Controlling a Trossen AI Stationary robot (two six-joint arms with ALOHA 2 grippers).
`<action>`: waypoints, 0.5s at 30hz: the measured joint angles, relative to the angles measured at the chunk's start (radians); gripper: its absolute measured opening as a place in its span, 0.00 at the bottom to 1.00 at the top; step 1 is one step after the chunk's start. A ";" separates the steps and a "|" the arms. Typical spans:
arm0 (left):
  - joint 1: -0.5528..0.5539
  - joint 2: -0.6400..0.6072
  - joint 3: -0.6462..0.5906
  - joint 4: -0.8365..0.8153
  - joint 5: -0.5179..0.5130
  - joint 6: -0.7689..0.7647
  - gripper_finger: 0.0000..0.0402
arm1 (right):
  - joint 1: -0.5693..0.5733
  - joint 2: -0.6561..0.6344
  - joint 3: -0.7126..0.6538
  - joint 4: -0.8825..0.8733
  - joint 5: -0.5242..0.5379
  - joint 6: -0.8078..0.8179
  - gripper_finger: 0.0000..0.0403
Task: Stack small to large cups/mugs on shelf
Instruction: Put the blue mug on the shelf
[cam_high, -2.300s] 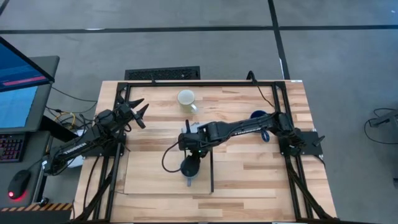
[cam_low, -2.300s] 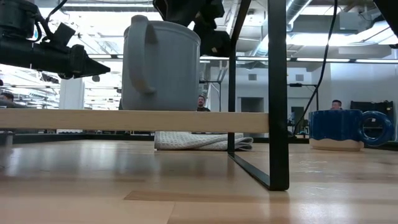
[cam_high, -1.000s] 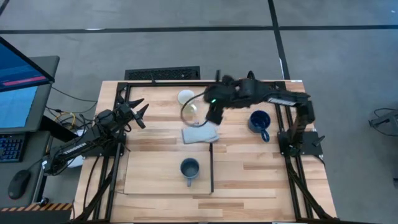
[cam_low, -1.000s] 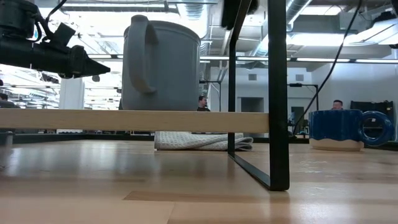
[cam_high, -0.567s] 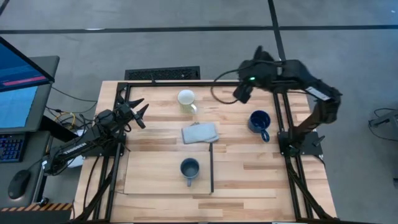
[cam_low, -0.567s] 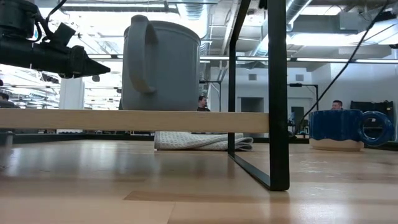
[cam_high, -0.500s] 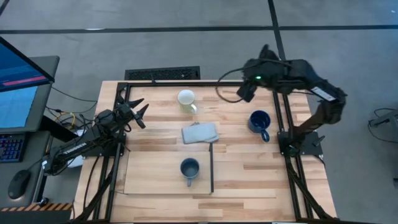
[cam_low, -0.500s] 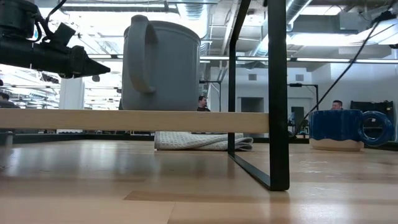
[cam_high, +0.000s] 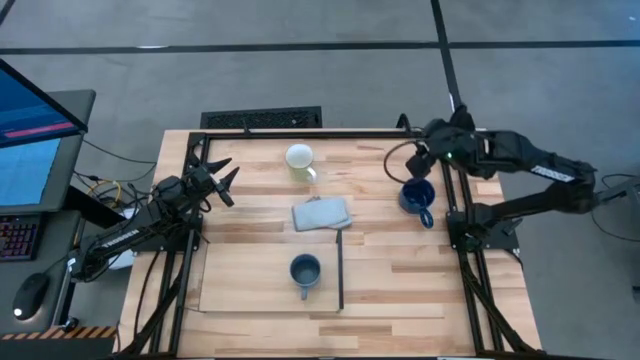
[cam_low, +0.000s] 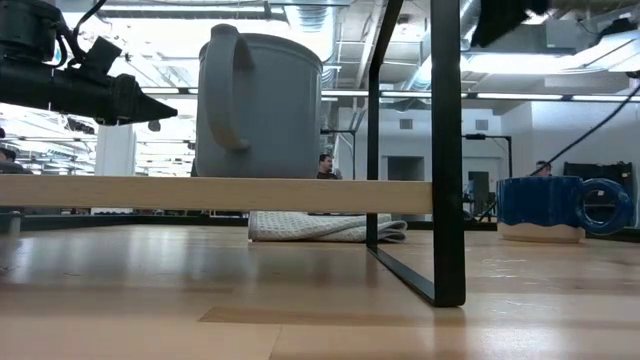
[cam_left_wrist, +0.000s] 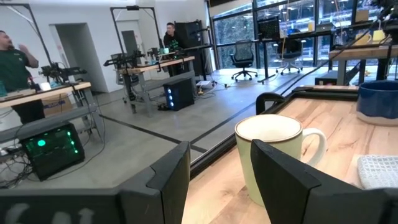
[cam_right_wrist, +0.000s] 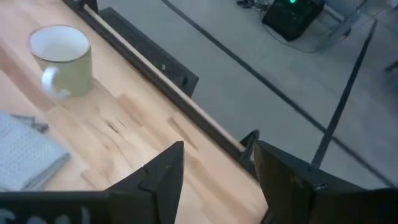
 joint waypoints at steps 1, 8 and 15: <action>0.000 0.000 0.000 0.000 0.000 0.000 0.41 | -0.001 -0.024 -0.042 0.017 0.001 0.023 0.53; 0.000 0.000 0.000 0.000 -0.001 -0.012 0.41 | -0.027 -0.140 -0.225 0.068 0.003 0.215 0.53; 0.000 0.000 0.000 0.000 -0.001 -0.012 0.41 | -0.055 -0.142 -0.312 0.056 -0.012 0.273 0.53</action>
